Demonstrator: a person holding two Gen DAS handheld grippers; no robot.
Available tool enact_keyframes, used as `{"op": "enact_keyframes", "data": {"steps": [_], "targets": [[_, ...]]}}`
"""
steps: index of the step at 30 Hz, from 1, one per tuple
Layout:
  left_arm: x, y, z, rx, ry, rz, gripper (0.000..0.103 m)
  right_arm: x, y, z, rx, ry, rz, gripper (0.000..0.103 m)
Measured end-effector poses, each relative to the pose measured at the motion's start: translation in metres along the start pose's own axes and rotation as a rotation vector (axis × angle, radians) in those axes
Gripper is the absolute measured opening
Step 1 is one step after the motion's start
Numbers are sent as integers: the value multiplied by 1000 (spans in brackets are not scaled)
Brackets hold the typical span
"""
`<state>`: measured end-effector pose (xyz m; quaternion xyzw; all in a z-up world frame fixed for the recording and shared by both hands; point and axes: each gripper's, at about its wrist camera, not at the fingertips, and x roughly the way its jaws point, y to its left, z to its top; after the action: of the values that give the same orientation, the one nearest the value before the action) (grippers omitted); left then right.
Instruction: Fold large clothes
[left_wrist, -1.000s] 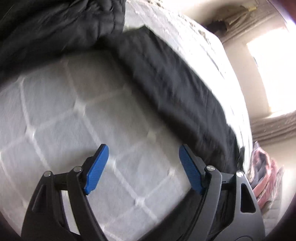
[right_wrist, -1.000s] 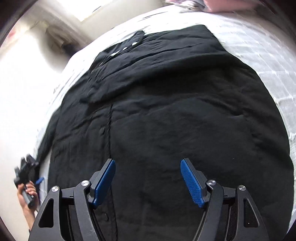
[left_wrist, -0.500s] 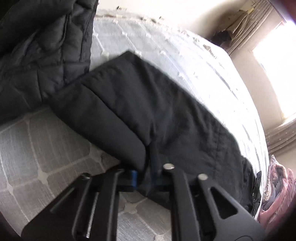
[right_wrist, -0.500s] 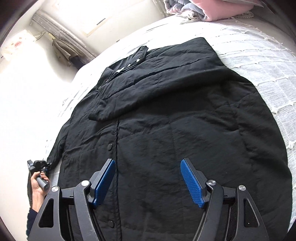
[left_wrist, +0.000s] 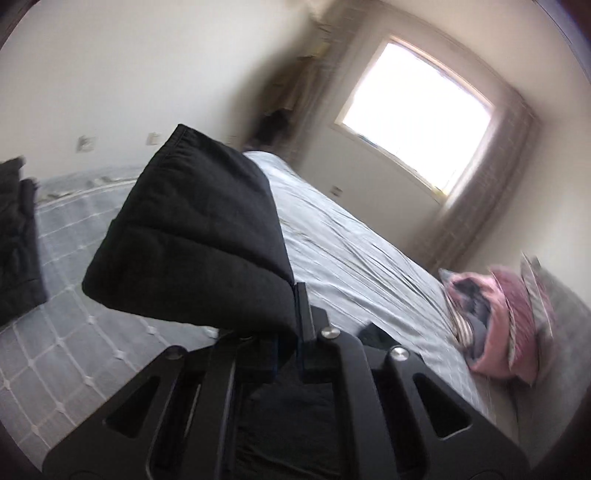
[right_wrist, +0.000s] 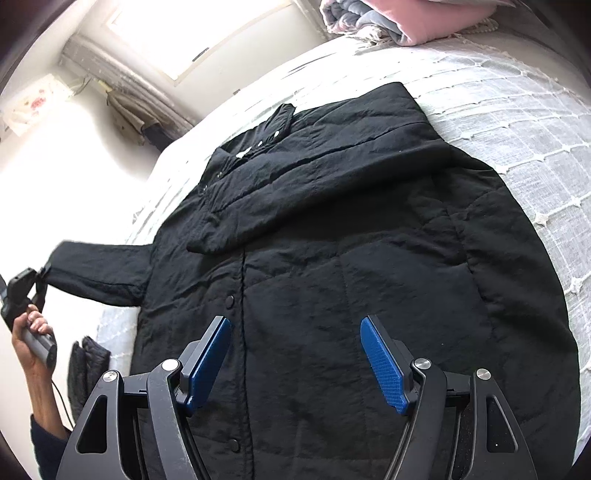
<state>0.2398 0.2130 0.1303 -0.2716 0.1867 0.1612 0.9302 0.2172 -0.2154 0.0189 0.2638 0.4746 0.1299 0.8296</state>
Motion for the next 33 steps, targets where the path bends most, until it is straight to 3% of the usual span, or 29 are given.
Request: {"op": "enact_keyframes", "data": {"steps": [4, 9, 11, 12, 15, 17, 18, 22, 23, 25, 26, 28, 33], "targets": [[11, -71, -44, 201, 47, -94, 8, -8, -15, 4, 61, 2, 7, 74], [49, -128, -113, 313, 173, -180, 10, -22, -43, 12, 177, -26, 31, 74], [71, -144, -144, 343, 259, -223, 14, -27, -50, 15, 212, -36, 48, 74], [76, -150, -163, 361, 312, -238, 21, -30, -53, 16, 226, -41, 56, 74], [99, -167, -230, 457, 527, -284, 29, -31, -60, 19, 239, -38, 48, 74], [108, -178, -260, 530, 603, -290, 30, -29, -63, 19, 251, -28, 43, 74], [107, -182, -266, 559, 601, -283, 30, -29, -65, 19, 262, -23, 47, 74], [102, -176, -250, 469, 629, -315, 34, -33, -65, 20, 250, -31, 50, 74], [97, -173, -243, 426, 641, -336, 39, -34, -63, 20, 241, -35, 47, 74], [84, -163, -230, 370, 619, -337, 60, -34, -61, 19, 222, -40, 36, 74], [77, -158, -229, 362, 591, -320, 68, -34, -60, 20, 220, -42, 31, 74], [57, -145, -218, 362, 527, -272, 68, -32, -61, 18, 223, -44, 16, 74], [21, -97, -203, 369, 517, -85, 69, -28, -60, 18, 209, -41, -4, 74]]}}
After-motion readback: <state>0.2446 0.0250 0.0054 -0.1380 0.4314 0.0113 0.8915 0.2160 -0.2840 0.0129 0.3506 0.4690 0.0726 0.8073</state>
